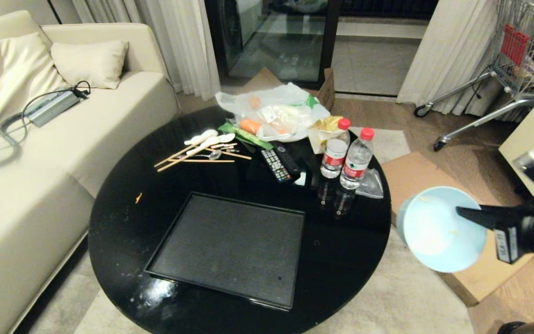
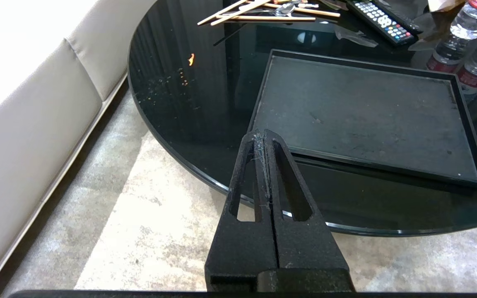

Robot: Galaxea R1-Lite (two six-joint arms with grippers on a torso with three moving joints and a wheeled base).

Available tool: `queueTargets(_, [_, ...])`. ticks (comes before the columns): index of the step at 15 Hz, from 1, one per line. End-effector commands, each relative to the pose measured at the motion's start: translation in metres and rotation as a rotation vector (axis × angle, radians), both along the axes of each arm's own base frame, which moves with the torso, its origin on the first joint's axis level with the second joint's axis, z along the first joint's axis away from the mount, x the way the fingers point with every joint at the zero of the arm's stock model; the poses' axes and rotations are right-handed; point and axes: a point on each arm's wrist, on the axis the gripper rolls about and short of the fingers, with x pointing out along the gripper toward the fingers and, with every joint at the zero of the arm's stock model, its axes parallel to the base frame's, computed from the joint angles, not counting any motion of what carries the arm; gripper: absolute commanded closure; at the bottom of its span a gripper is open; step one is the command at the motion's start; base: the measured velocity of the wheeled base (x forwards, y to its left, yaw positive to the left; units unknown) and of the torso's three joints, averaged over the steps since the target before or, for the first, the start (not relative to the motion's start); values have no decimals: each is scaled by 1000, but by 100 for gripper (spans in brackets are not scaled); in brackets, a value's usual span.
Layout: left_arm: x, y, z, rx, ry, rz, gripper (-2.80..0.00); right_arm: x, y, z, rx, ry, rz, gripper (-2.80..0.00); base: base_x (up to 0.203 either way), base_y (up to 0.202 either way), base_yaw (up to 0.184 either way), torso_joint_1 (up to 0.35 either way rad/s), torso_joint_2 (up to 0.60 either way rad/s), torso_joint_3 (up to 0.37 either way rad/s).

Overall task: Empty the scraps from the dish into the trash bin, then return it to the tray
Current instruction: Put the bowl back to the table

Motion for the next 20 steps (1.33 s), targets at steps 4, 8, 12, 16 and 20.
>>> queueTargets(4, [0,0,0,-1,-1,1,0,88,86,-45,-16,213,96,0,0,0,0,0,0,0])
queueTargets(8, [0,0,0,-1,-1,1,0,110,141,-81,19,335,5,0,0,0,0,0,0,0])
queueTargets(12, [0,0,0,-1,-1,1,0,126,172,-114,32,450,-105,0,0,0,0,0,0,0])
queueTargets(16, [0,0,0,-1,-1,1,0,129,209,-110,101,578,-194,0,0,0,0,0,0,0])
queueTargets(20, [0,0,0,-1,-1,2,0,127,253,-107,165,677,-242,0,0,0,0,0,0,0])
